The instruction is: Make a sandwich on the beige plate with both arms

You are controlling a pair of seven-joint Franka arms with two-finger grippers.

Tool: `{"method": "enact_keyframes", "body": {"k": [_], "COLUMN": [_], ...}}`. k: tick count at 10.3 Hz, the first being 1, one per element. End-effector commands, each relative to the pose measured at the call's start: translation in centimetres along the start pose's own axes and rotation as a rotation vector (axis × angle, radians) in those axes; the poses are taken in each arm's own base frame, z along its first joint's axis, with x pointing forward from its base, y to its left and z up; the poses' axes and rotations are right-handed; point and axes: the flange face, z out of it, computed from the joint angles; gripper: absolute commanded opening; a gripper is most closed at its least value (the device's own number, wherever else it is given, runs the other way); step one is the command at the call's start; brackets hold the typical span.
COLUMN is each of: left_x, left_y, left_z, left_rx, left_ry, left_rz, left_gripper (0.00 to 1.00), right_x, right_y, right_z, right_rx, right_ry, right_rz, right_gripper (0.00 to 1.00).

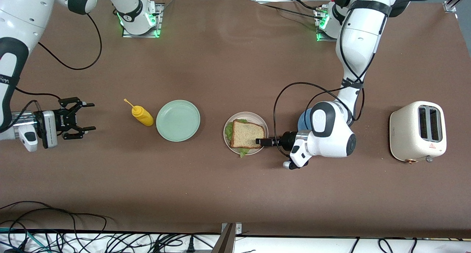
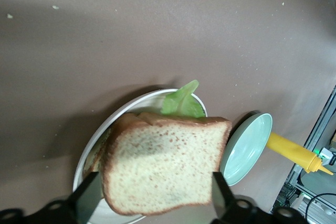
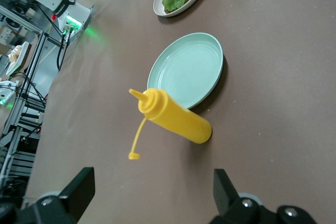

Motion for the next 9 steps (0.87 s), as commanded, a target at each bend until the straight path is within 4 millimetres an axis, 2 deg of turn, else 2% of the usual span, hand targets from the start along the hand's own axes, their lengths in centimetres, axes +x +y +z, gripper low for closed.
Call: {"method": "enact_keyframes", "body": {"k": [1, 2, 4, 6, 9], "left_x": [0.7, 0.7, 0.1, -0.8, -2.0], "left_y": [0.0, 0.0, 0.7, 0.8, 0.0], "left_z": [-1.7, -2.4, -4.4, -6.5, -10.0], "left_rx": [0.013, 0.083, 0.265, 0.400, 0.578], "left_ry": [0.026, 0.032, 0.045, 0.001, -0.059], "left_rz": [0.029, 0.061, 0.154, 0.198, 0.231], "left_gripper": [1.00, 1.00, 1.00, 1.00, 1.00], "right_x": [4.6, 5.5, 8.5, 10.7, 12.6], "right_y": [-4.2, -5.8, -10.4, -12.8, -16.6], "right_z": [-2.2, -3.0, -5.6, -6.2, -6.0], "right_rx": [-0.049, -0.079, -0.213, -0.319, -0.526], "right_ry": [-0.119, -0.194, -0.276, -0.346, -0.429], "right_rz": [0.143, 0.234, 0.388, 0.477, 0.620], "right_gripper": [1.00, 1.00, 1.00, 1.00, 1.00]}}
